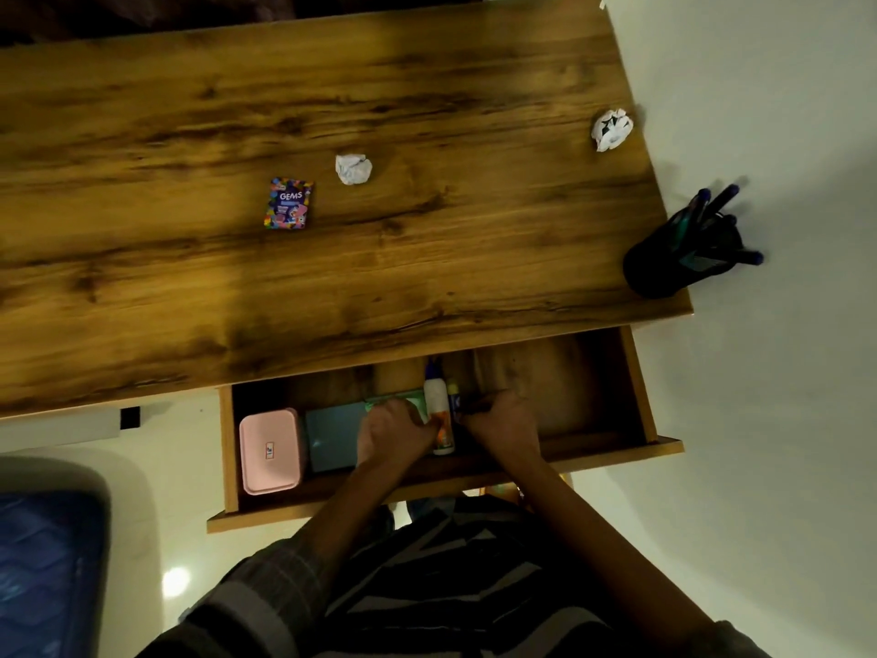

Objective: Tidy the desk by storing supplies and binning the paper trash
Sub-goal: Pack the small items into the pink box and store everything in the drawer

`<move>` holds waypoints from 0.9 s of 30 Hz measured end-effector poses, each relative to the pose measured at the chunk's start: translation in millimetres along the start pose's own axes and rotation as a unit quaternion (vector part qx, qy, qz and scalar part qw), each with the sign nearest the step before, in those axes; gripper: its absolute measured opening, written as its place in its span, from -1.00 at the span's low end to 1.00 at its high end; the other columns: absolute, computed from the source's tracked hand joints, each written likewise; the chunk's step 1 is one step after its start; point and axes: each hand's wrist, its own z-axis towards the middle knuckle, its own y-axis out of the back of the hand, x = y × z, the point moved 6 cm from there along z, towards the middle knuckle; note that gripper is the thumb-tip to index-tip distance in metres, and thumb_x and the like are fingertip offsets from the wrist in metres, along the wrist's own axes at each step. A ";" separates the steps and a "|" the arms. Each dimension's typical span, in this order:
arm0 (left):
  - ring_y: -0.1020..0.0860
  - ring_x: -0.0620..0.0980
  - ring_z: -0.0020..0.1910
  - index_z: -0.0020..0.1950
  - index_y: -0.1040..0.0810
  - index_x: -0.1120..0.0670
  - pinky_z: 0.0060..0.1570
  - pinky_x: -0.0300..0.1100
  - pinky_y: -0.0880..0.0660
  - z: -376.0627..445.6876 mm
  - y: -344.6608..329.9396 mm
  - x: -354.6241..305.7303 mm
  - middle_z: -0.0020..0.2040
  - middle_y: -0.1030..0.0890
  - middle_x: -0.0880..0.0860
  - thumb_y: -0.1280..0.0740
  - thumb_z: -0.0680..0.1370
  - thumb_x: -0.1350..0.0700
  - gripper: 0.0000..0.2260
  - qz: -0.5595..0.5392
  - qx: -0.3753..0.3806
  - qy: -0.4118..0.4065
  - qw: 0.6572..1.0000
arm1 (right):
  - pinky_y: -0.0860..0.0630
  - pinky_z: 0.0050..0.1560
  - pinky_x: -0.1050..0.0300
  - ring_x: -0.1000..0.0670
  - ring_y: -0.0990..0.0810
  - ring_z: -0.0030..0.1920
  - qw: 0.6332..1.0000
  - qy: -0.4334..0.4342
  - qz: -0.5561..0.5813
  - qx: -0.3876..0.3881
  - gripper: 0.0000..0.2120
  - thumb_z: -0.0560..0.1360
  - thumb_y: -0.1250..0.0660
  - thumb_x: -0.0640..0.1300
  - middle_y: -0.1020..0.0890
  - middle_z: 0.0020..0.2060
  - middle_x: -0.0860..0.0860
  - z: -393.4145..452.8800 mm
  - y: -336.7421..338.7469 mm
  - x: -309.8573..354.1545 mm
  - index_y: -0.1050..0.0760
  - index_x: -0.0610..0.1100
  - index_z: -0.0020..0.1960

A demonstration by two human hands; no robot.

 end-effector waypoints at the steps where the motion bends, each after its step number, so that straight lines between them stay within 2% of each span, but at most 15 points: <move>1: -0.60 -0.08 -0.35 -0.36 -0.57 0.03 -0.31 -0.20 -0.49 -5.0 2.9 1.5 -0.40 -0.58 -0.05 -0.41 0.50 -0.25 -0.60 -0.013 -0.011 -0.001 1.000 | -0.51 -0.28 0.21 0.07 -0.62 -0.28 1.000 0.004 0.017 -0.014 -0.76 0.45 -0.49 0.06 -0.72 -0.22 -0.04 -4.6 5.0 1.0 -0.71 -0.12 -0.10; 6: -0.61 -0.18 -0.43 -0.38 -0.57 0.00 -0.26 -0.25 -0.54 -34.8 12.3 18.5 -0.47 -0.61 -0.09 -0.37 0.54 -0.28 -0.56 -0.086 -0.055 -0.004 0.995 | -0.56 -0.18 0.24 0.12 -0.67 -0.18 0.997 0.040 0.064 -0.014 -0.78 0.49 -0.45 0.06 -0.74 -0.12 0.05 -25.6 15.6 2.7 -0.71 -0.02 0.06; 9: -0.56 -0.20 -0.43 -0.35 -0.60 0.04 -0.30 -0.26 -0.44 -55.2 18.1 25.8 -0.45 -0.60 -0.07 -0.38 0.58 -0.21 -0.58 -0.096 -0.083 -0.019 0.992 | -0.56 -0.18 0.32 0.19 -0.67 -0.18 0.993 0.057 0.093 -0.036 -0.74 0.45 -0.50 0.10 -0.75 -0.13 0.10 -40.3 16.3 -2.1 -0.72 -0.01 0.06; 11: -0.59 -0.19 -0.36 -0.28 -0.64 0.04 -0.29 -0.24 -0.46 -68.7 16.9 35.9 -0.38 -0.64 -0.08 -0.39 0.57 -0.20 -0.63 -0.115 -0.101 -0.031 0.988 | -0.64 -0.08 0.24 0.23 -0.69 -0.16 0.987 0.074 0.132 -0.062 -0.70 0.39 -0.56 0.12 -0.75 -0.16 0.12 -54.7 15.5 -4.5 -0.72 -0.01 0.04; 14: -0.67 -0.18 -0.25 -0.21 -0.67 -0.01 -0.18 -0.13 -0.61 -90.6 17.0 52.0 -0.30 -0.70 -0.11 -0.39 0.54 -0.22 -0.68 -0.195 -0.110 -0.061 0.973 | -0.67 -0.03 0.11 0.22 -0.70 -0.17 0.972 0.092 0.190 -0.103 -0.71 0.39 -0.57 0.14 -0.74 -0.22 0.15 -83.0 12.5 -6.7 -0.72 -0.02 0.00; 17: -0.71 -0.08 -0.15 -0.17 -0.69 0.02 -0.06 -0.03 -0.62 -118.0 16.3 67.8 -0.22 -0.74 -0.04 -0.40 0.61 -0.01 -0.80 -0.343 -0.088 -0.062 0.933 | -0.67 0.00 0.01 0.11 -0.73 -0.15 0.955 0.105 0.250 -0.122 -0.79 0.43 -0.57 0.05 -0.75 -0.21 0.09 -117.4 4.9 -8.7 -0.72 -0.05 -0.03; 18: -0.73 -0.02 -0.08 -0.12 -0.70 0.06 -0.02 -0.01 -0.59 -125.8 12.5 73.8 -0.16 -0.76 0.02 -0.37 0.64 0.06 -0.81 -0.427 -0.059 -0.032 0.902 | -0.66 0.00 -0.02 0.05 -0.73 -0.15 0.947 0.097 0.282 -0.123 -0.81 0.43 -0.57 0.02 -0.75 -0.21 0.05 -129.0 2.7 -9.6 -0.72 -0.06 -0.05; 19: -0.73 0.04 -0.04 -0.06 -0.69 0.11 -0.01 -0.02 -0.57 -136.2 5.7 80.5 -0.11 -0.76 0.09 -0.32 0.66 0.08 -0.80 -0.519 -0.016 0.005 0.855 | -0.65 0.01 -0.04 -0.01 -0.73 -0.15 0.935 0.084 0.320 -0.123 -0.83 0.44 -0.56 -0.01 -0.75 -0.21 0.00 -142.1 -0.6 -11.5 -0.72 -0.09 -0.06; 21: -0.73 0.09 -0.04 0.02 -0.66 0.16 -0.06 -0.09 -0.54 -151.9 -11.2 92.6 -0.05 -0.74 0.16 -0.25 0.68 0.05 -0.75 -0.676 0.080 0.079 0.728 | -0.65 0.03 -0.10 -0.10 -0.71 -0.13 0.896 0.027 0.430 -0.103 -0.80 0.48 -0.53 -0.12 -0.74 -0.15 -0.18 -160.2 -11.5 -21.6 -0.69 -0.26 -0.02; 22: -0.73 0.10 -0.05 0.04 -0.65 0.18 -0.09 -0.12 -0.55 -160.3 -18.0 99.7 -0.04 -0.74 0.17 -0.25 0.68 0.03 -0.73 -0.733 0.110 0.114 0.661 | -0.65 0.04 -0.10 -0.13 -0.69 -0.11 0.863 -0.014 0.499 -0.069 -0.75 0.50 -0.50 -0.16 -0.72 -0.07 -0.26 -167.6 -20.1 -28.9 -0.65 -0.34 0.04; 24: -0.70 0.15 0.01 0.06 -0.65 0.24 -0.07 -0.12 -0.54 -176.4 -29.5 116.7 0.02 -0.72 0.22 -0.26 0.65 0.02 -0.69 -0.805 0.134 0.174 0.551 | -0.65 0.00 -0.02 -0.15 -0.68 -0.03 0.757 -0.101 0.645 0.024 -0.65 0.55 -0.44 -0.12 -0.65 0.10 -0.33 -181.4 -38.2 -40.5 -0.55 -0.37 0.19; 25: -0.68 0.17 0.03 0.07 -0.63 0.26 -0.04 -0.11 -0.54 -183.8 -33.5 123.6 0.06 -0.70 0.24 -0.26 0.64 0.02 -0.69 -0.824 0.134 0.192 0.516 | -0.64 -0.03 -0.01 -0.17 -0.67 0.02 0.698 -0.140 0.700 0.058 -0.58 0.55 -0.42 -0.07 -0.61 0.18 -0.35 -188.9 -44.7 -44.7 -0.48 -0.35 0.25; 26: -0.68 0.17 0.03 0.07 -0.62 0.26 -0.04 -0.11 -0.54 -190.9 -36.7 129.6 0.06 -0.69 0.25 -0.27 0.62 0.03 -0.70 -0.834 0.130 0.202 0.497 | -0.63 -0.02 -0.03 -0.20 -0.65 0.07 0.652 -0.172 0.735 0.073 -0.48 0.55 -0.41 -0.01 -0.57 0.23 -0.35 -194.8 -49.8 -51.0 -0.41 -0.35 0.33; 27: -0.68 0.15 -0.02 0.06 -0.60 0.26 -0.08 -0.11 -0.56 -195.7 -38.5 133.7 0.03 -0.69 0.24 -0.27 0.61 0.03 -0.71 -0.840 0.123 0.207 0.486 | -0.62 0.01 -0.07 -0.24 -0.62 0.13 0.624 -0.196 0.753 0.073 -0.40 0.55 -0.39 0.05 -0.54 0.25 -0.36 -198.8 -52.9 -56.1 -0.35 -0.34 0.38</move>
